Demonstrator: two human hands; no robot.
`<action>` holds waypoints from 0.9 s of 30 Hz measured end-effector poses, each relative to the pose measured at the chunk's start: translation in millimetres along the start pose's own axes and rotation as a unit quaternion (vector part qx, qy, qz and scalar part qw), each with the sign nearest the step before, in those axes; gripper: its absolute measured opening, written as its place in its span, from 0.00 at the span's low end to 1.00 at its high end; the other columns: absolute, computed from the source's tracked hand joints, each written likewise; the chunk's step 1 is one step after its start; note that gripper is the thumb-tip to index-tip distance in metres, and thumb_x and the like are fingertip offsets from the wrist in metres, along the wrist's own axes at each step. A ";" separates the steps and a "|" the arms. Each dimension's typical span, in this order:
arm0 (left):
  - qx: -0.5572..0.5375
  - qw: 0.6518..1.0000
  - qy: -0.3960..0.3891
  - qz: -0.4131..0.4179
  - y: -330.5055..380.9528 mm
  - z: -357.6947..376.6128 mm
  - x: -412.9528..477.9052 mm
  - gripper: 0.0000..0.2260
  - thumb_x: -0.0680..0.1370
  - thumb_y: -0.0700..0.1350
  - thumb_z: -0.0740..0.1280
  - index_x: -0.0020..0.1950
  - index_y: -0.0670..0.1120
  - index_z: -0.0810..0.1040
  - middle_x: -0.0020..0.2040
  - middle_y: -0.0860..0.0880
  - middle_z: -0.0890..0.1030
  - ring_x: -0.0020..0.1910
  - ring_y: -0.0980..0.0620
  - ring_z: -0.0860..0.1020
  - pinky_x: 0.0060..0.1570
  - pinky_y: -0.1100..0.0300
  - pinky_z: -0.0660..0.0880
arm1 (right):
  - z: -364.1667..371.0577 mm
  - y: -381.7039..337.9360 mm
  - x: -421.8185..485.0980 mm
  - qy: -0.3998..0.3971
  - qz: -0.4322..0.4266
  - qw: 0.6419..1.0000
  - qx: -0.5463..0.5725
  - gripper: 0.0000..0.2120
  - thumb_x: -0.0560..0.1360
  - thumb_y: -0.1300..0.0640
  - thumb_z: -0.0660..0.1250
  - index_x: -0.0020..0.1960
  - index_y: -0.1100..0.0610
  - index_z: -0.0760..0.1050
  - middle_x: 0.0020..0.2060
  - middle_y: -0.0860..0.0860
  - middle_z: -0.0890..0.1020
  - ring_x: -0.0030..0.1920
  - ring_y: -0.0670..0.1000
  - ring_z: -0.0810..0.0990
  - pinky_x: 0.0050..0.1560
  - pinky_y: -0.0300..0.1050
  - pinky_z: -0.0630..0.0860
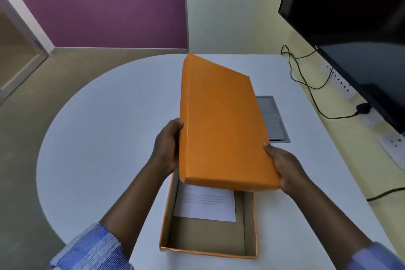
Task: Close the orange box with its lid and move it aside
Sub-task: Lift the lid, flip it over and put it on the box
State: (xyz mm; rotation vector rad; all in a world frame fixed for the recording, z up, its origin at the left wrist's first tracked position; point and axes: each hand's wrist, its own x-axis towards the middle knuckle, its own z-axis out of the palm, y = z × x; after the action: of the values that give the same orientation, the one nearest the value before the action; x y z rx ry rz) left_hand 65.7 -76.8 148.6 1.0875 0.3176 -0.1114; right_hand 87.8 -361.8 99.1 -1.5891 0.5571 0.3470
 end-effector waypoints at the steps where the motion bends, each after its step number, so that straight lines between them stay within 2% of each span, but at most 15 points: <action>1: 0.100 0.994 0.052 -0.005 -12.0 -9.1 1.3 0.13 0.81 0.47 0.58 0.44 0.44 0.78 0.38 0.46 0.83 0.39 0.46 0.82 0.39 0.53 0.81 | -0.6 10.3 -0.9 0.020 -0.018 0.999 -0.030 0.23 0.76 0.39 0.67 0.64 0.53 0.76 0.54 0.53 0.84 0.52 0.58 0.83 0.55 0.58 0.79; 2: 0.202 0.975 0.090 -0.006 -24.6 -16.7 2.9 0.14 0.81 0.47 0.57 0.45 0.41 0.77 0.38 0.45 0.81 0.39 0.45 0.81 0.38 0.53 0.80 | 0.2 20.4 -4.2 0.042 -0.037 0.997 -0.061 0.23 0.77 0.40 0.65 0.65 0.53 0.74 0.54 0.52 0.82 0.51 0.57 0.82 0.54 0.56 0.79; 4: 0.358 0.925 0.129 -0.006 -50.4 -29.7 5.0 0.18 0.83 0.48 0.54 0.48 0.36 0.75 0.42 0.39 0.80 0.43 0.40 0.79 0.42 0.46 0.79 | 4.6 41.0 -10.8 0.089 -0.057 0.989 -0.105 0.22 0.79 0.41 0.64 0.65 0.54 0.74 0.52 0.52 0.80 0.49 0.54 0.80 0.50 0.51 0.77; 5: 0.398 0.907 0.138 -0.005 -61.9 -35.0 5.0 0.19 0.83 0.50 0.54 0.47 0.36 0.75 0.44 0.39 0.80 0.43 0.40 0.79 0.42 0.47 0.77 | 8.2 51.0 -14.3 0.103 -0.059 0.986 -0.121 0.21 0.79 0.41 0.63 0.65 0.54 0.73 0.51 0.52 0.80 0.48 0.54 0.79 0.48 0.50 0.75; 8: 0.463 0.873 0.155 0.011 -85.7 -44.7 1.2 0.18 0.83 0.54 0.56 0.43 0.43 0.75 0.41 0.46 0.79 0.40 0.49 0.78 0.35 0.59 0.69 | 19.0 76.5 -23.2 0.111 -0.054 0.975 -0.182 0.18 0.81 0.42 0.60 0.62 0.54 0.73 0.49 0.51 0.78 0.46 0.53 0.77 0.46 0.48 0.71; 10: 0.509 0.844 0.167 0.034 -97.0 -50.7 1.5 0.18 0.82 0.56 0.58 0.42 0.43 0.76 0.40 0.46 0.78 0.37 0.51 0.77 0.33 0.60 0.68 | 23.9 88.6 -28.0 0.105 -0.054 0.967 -0.225 0.16 0.81 0.43 0.59 0.58 0.54 0.73 0.49 0.52 0.79 0.45 0.53 0.76 0.45 0.47 0.71; 12: 0.540 0.821 0.183 0.039 -103.4 -56.7 0.6 0.18 0.81 0.58 0.61 0.45 0.43 0.75 0.43 0.48 0.76 0.38 0.54 0.75 0.34 0.60 0.68 | 26.8 97.0 -32.4 0.102 -0.064 0.960 -0.251 0.15 0.81 0.43 0.59 0.56 0.55 0.74 0.49 0.52 0.80 0.42 0.50 0.76 0.39 0.44 0.70; 14: 0.547 0.817 0.180 0.030 -109.7 -64.4 -1.7 0.16 0.80 0.59 0.62 0.48 0.46 0.73 0.47 0.48 0.74 0.40 0.53 0.75 0.39 0.58 0.71 | 27.2 102.4 -37.3 0.102 -0.083 0.953 -0.271 0.15 0.81 0.44 0.60 0.55 0.54 0.75 0.48 0.52 0.81 0.40 0.46 0.75 0.35 0.40 0.69; 16: 0.552 0.817 0.168 0.017 -115.0 -71.4 -5.4 0.16 0.80 0.60 0.62 0.49 0.46 0.72 0.49 0.47 0.75 0.43 0.50 0.77 0.41 0.55 0.73 | 26.0 107.3 -41.4 0.099 -0.089 0.948 -0.288 0.16 0.81 0.43 0.60 0.56 0.54 0.76 0.49 0.52 0.81 0.41 0.48 0.76 0.36 0.41 0.69; 18: 0.549 0.820 0.162 0.018 -118.6 -77.7 -9.9 0.17 0.80 0.60 0.62 0.49 0.47 0.72 0.48 0.47 0.76 0.42 0.51 0.77 0.40 0.57 0.74 | 25.9 111.7 -46.1 0.098 -0.085 0.943 -0.305 0.19 0.81 0.42 0.60 0.60 0.55 0.76 0.50 0.52 0.81 0.44 0.50 0.77 0.38 0.43 0.70; 22: 0.533 0.833 0.147 0.024 -118.7 -90.0 -19.4 0.15 0.80 0.60 0.61 0.49 0.48 0.71 0.42 0.52 0.74 0.37 0.57 0.75 0.32 0.63 0.68 | 31.9 119.6 -58.2 0.113 -0.105 0.930 -0.333 0.21 0.80 0.41 0.59 0.61 0.55 0.76 0.49 0.51 0.80 0.40 0.45 0.76 0.36 0.39 0.68; 25: 0.523 0.841 0.135 -0.020 -118.8 -99.0 -25.5 0.15 0.80 0.60 0.61 0.50 0.48 0.70 0.42 0.53 0.74 0.37 0.58 0.75 0.33 0.61 0.69 | 35.9 121.6 -64.5 0.130 -0.120 0.920 -0.348 0.22 0.80 0.40 0.59 0.62 0.56 0.77 0.50 0.53 0.81 0.44 0.51 0.78 0.42 0.45 0.71; 27: 0.527 0.840 0.124 -0.034 -117.6 -102.6 -30.3 0.14 0.81 0.60 0.61 0.51 0.49 0.69 0.43 0.53 0.74 0.37 0.58 0.74 0.32 0.62 0.69 | 37.9 120.4 -67.1 0.139 -0.121 0.917 -0.354 0.23 0.80 0.40 0.59 0.63 0.56 0.76 0.48 0.52 0.79 0.43 0.52 0.76 0.41 0.45 0.71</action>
State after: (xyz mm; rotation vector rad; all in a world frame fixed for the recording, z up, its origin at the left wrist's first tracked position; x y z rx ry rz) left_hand -12.2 -42.7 14.3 2.2036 0.5539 -0.2204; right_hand -29.5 -318.0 30.1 -2.4104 0.4622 0.1327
